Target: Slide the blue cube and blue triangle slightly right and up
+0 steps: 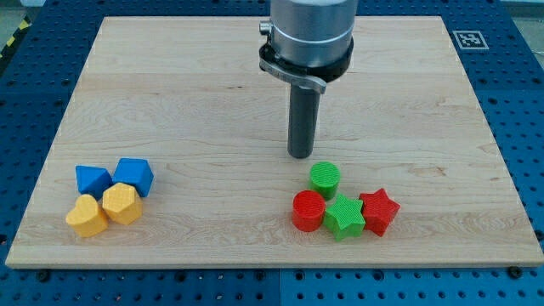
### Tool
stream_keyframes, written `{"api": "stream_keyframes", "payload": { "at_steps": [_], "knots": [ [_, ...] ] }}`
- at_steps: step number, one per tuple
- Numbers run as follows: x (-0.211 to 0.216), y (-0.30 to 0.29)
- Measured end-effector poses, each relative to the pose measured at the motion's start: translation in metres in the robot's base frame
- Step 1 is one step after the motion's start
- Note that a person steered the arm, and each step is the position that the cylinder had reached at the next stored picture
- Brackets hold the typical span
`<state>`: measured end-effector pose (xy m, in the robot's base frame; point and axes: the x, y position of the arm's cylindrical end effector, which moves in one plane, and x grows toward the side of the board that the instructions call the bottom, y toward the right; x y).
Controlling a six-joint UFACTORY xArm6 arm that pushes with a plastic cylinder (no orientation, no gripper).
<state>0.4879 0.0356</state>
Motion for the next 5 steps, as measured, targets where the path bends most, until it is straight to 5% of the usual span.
{"api": "stream_keyframes", "payload": {
  "at_steps": [3, 5],
  "knots": [
    [0.025, 0.000],
    [-0.007, -0.122]
  ]
}}
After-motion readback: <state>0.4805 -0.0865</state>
